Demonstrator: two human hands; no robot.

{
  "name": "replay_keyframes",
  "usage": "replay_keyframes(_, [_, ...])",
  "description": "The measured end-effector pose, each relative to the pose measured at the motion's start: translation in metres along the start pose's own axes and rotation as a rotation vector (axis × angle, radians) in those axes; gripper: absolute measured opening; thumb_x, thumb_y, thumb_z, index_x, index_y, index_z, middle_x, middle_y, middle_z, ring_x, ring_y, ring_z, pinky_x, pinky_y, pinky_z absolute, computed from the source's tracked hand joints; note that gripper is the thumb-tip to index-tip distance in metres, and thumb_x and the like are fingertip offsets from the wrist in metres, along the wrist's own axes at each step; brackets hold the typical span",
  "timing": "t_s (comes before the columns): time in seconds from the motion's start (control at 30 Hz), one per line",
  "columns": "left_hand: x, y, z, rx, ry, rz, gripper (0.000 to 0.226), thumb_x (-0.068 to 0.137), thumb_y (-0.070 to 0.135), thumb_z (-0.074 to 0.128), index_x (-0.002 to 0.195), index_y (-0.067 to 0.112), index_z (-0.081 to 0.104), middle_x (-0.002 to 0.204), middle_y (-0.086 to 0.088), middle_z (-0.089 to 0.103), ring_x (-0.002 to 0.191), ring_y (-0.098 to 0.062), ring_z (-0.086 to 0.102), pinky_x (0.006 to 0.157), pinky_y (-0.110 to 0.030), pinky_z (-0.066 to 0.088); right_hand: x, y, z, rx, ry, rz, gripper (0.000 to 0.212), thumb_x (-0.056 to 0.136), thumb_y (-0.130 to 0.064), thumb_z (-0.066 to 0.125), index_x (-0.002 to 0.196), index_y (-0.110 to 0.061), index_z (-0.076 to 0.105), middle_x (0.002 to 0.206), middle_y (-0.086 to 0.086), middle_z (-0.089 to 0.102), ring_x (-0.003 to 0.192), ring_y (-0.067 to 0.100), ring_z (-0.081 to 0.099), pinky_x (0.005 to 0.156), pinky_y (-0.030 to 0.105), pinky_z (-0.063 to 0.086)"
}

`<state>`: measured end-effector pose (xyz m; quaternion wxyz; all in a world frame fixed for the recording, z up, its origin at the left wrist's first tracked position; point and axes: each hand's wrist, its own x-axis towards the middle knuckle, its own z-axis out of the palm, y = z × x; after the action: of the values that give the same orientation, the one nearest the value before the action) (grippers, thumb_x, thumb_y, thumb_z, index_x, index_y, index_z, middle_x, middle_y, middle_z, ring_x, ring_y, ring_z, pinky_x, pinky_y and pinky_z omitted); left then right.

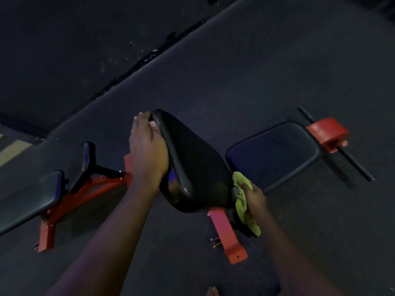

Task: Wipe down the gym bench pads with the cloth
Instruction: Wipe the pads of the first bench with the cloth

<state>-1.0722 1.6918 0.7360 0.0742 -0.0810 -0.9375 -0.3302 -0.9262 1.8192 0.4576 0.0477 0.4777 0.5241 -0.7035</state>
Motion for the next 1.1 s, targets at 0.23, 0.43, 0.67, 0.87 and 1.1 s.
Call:
replay_keyframes(0.23, [0.01,-0.011,0.003,0.063,-0.089,0.131,0.045,0.105,0.019,0.03,0.144,0.001,0.042,0.157,-0.015,0.034,0.152,-0.027,0.016,0.123,-0.045,0.004,-0.099,-0.008,-0.034,0.224,0.109,-0.397,0.07,0.086,-0.074,0.059,0.143,-0.033,0.057,0.151,-0.001,0.053,0.142,0.021,0.047,0.118,0.053,0.036])
replay_keyframes(0.43, [0.019,-0.024,-0.005,0.248,-0.172,0.424,0.052,0.097,0.03,0.027,0.12,0.0,0.061,0.138,-0.024,0.051,0.132,-0.039,0.042,0.11,-0.05,0.035,-0.21,-0.033,0.004,0.083,0.282,-0.813,0.062,0.093,-0.059,0.047,0.152,-0.046,0.034,0.164,-0.021,0.026,0.154,0.003,0.012,0.128,0.038,0.013])
replay_keyframes(0.67, [0.049,-0.036,-0.015,0.313,-0.214,0.575,0.023,0.098,0.025,0.04,0.112,0.013,0.053,0.121,-0.016,0.046,0.114,-0.036,0.042,0.089,-0.053,0.041,-0.221,-0.078,0.133,-0.007,0.607,-0.976,0.052,0.096,-0.063,0.049,0.143,-0.042,0.052,0.153,-0.011,0.048,0.148,0.017,0.034,0.12,0.049,0.027])
replay_keyframes(0.87, [0.05,-0.043,0.0,0.105,-0.203,0.619,0.019,0.096,0.015,0.041,0.106,0.018,0.057,0.137,-0.004,0.05,0.133,-0.026,0.038,0.11,-0.051,0.028,-0.137,-0.041,0.13,0.796,0.675,-0.569,0.032,0.095,-0.053,0.059,0.107,-0.027,0.073,0.12,0.002,0.071,0.113,0.023,0.065,0.109,0.051,0.045])
replay_keyframes(1.1, [0.054,-0.054,0.003,-0.26,-0.3,0.743,0.028,0.075,0.015,0.045,0.086,0.013,0.071,0.101,0.0,0.07,0.115,-0.023,0.06,0.114,-0.054,0.028,-0.131,-0.042,0.155,0.807,0.841,-0.635,0.049,0.093,-0.056,0.062,0.119,-0.015,0.069,0.121,0.008,0.069,0.117,0.03,0.063,0.102,0.046,0.048])
